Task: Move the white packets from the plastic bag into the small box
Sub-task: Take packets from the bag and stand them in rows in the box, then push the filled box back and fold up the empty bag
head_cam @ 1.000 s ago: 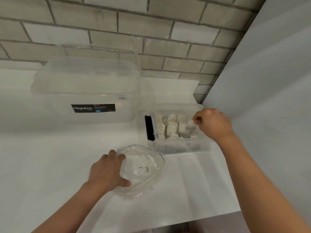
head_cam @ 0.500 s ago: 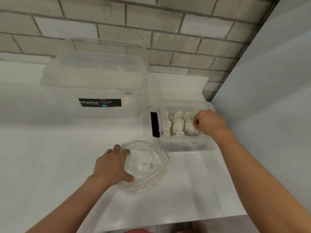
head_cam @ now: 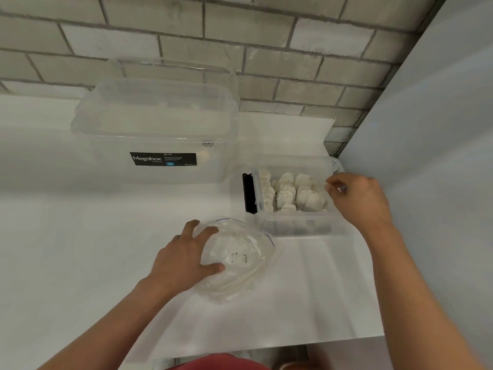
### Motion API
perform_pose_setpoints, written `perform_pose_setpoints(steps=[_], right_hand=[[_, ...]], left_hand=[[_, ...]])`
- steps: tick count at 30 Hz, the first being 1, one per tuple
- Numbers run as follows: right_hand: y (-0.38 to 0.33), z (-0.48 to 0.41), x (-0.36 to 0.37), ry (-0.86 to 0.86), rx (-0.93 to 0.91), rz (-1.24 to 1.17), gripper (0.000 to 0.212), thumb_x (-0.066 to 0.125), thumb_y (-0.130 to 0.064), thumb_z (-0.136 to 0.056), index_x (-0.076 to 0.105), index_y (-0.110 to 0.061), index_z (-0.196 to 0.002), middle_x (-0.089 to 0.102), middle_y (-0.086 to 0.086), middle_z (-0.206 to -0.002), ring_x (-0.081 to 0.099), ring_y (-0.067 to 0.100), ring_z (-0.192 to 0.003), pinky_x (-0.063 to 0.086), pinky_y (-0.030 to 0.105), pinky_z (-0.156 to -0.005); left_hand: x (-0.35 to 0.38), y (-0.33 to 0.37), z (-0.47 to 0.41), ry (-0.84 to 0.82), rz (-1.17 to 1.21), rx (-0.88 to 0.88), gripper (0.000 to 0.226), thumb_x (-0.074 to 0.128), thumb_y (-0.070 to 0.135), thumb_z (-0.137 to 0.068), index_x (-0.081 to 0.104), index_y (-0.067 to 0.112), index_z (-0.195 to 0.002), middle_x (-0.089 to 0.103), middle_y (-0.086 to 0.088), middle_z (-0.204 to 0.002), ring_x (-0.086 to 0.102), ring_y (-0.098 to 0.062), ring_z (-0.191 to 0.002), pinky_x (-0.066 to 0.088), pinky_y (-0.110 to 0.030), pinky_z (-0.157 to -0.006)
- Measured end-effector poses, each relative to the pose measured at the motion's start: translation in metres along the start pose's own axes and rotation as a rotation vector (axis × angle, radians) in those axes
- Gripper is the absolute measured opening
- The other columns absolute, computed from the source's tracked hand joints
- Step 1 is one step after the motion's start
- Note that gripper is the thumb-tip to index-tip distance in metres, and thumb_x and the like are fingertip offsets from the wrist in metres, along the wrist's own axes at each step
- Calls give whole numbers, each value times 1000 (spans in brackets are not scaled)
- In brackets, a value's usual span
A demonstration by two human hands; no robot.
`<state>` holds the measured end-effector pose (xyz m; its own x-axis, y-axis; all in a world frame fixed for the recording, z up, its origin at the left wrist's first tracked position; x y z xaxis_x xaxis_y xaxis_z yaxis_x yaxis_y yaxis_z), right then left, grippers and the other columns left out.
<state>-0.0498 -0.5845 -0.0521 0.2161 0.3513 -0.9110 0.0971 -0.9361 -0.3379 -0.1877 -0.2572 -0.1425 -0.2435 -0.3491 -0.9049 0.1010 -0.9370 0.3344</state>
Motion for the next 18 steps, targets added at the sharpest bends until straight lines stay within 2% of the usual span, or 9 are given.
perform_pose_setpoints(steps=[2,4,5,7,8,11,14,16,18], right_hand=[[8,19,-4,121,-38,-114,12,73,-26,-90,78,-20,-101,74,0,-105,67,25,-90,49,27,-77],[18,36,-4,178,-37,-165,21,74,-31,-91,76,-18,-107,70,0,-114,63,24,-103,43,22,-84],[22,43,-3,176,-13,-198,28,73,-35,-91,74,-20,-114,67,-1,-121,60,22,-112,45,25,-90],[31,54,-1,125,57,-277,47,71,-48,-90,63,-26,-130,57,-7,-136,52,18,-126,48,38,-102],[35,59,1,82,103,-322,58,69,-55,-88,55,-30,-139,50,-10,-143,48,17,-132,47,42,-106],[46,68,10,-59,245,-418,92,66,-73,-80,26,-37,-156,28,-15,-161,33,15,-147,37,47,-117],[52,69,16,-146,248,-459,105,64,-79,-76,16,-37,-159,23,-17,-164,31,12,-149,36,46,-119],[52,68,15,-168,243,-495,101,66,-74,-79,17,-37,-159,26,-16,-163,35,15,-147,37,44,-118],[51,66,15,-173,239,-503,98,67,-68,-81,17,-37,-159,28,-15,-162,40,19,-145,39,42,-116]], left_hand=[[-1,-2,1,34,109,34,64,55,75,-80,39,50,-137,15,4,-159,58,-26,-117,52,-41,-92],[-2,-5,3,50,172,83,53,47,77,-83,48,50,-129,17,4,-161,45,-26,-136,46,-43,-104],[-3,-5,5,77,191,122,53,43,79,-83,50,50,-126,19,4,-161,32,-25,-146,41,-45,-110],[-9,0,11,186,222,210,54,40,81,-82,53,50,-125,21,6,-161,15,-21,-152,31,-45,-117],[-14,6,14,244,254,237,53,43,79,-83,53,49,-125,22,9,-160,15,-18,-152,30,-41,-117],[-29,33,15,350,398,236,58,62,68,-81,49,47,-134,26,23,-152,30,0,-140,34,-24,-105],[-33,65,-1,398,468,235,73,67,62,-82,39,42,-146,30,25,-148,31,15,-127,27,-5,-96],[-31,82,-16,400,497,227,77,67,60,-84,35,37,-150,33,24,-147,33,14,-125,29,-5,-96],[-28,92,-29,387,514,209,72,65,59,-87,40,32,-149,40,18,-146,44,2,-127,39,-17,-102]])
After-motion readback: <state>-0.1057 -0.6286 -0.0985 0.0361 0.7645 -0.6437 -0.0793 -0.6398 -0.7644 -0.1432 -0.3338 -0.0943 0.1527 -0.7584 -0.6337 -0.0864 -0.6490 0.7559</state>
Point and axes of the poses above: each hand's wrist, its own z-axis away from the middle knuckle, its own x-axis out of the palm, y = z × x, the point moved 1 cm from there along -z, towards the middle knuckle
